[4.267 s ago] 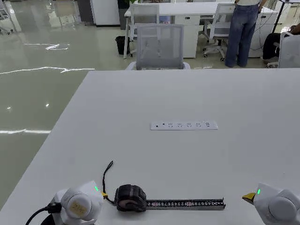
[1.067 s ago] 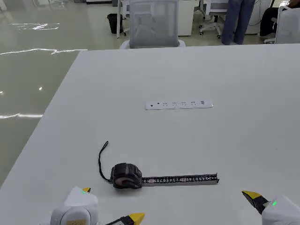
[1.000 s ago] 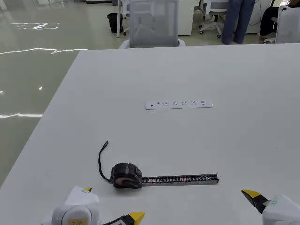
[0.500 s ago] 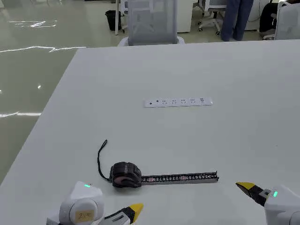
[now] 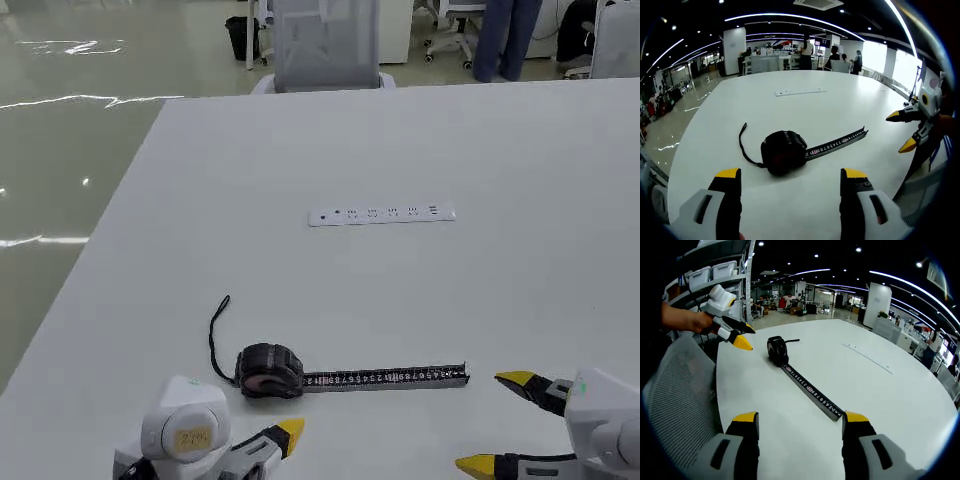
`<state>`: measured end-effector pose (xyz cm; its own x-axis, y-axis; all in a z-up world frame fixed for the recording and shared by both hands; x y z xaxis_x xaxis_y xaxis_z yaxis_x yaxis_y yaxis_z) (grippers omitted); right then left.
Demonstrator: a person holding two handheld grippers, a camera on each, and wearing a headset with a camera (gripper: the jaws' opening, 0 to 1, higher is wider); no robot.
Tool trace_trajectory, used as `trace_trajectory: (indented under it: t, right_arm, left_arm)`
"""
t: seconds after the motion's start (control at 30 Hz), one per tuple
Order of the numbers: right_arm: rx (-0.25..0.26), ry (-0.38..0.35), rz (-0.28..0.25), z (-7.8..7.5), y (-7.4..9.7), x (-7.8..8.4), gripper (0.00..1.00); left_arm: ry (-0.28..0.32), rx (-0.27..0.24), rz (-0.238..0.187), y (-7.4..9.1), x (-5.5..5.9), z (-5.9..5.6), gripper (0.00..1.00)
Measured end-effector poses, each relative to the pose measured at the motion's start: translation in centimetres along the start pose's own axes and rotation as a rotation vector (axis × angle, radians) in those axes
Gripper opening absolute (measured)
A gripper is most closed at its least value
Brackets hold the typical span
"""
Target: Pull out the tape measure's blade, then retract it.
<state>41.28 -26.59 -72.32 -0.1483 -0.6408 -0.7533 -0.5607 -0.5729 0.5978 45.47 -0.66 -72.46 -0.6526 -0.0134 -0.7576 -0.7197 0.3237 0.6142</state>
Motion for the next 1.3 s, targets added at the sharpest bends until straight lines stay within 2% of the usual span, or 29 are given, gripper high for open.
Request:
trace_trajectory:
  t: [0.5, 0.83, 1.3]
  right_arm:
    - [-0.115, 0.135, 0.018, -1.8, -1.7, 1.0, 0.61]
    - [-0.172, 0.188, 0.036, -3.3, -2.7, 2.1, 0.55]
    - [-0.260, 0.269, 0.059, -5.3, -4.5, 3.0, 0.45]
  left_arm:
    - [0.022, -0.026, -0.006, -1.8, -0.5, 0.8, 0.77]
    - [0.040, -0.037, -0.010, -2.9, -1.0, 1.1, 0.77]
    - [0.062, -0.052, -0.005, -4.2, -0.9, 1.4, 0.76]
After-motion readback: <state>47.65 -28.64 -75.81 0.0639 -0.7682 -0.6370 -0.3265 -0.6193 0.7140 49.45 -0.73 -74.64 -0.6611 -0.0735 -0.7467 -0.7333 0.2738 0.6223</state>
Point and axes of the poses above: the centre of the closed fingertips' face, and the gripper's own axes: y roughly backward along the fingers, z roughly to its left, x roughly out of its underside, the point moved 1 cm from there along y, roughly backward along the fingers, and after that the axes turned 15 degrees about y, right-handed, at the moved point
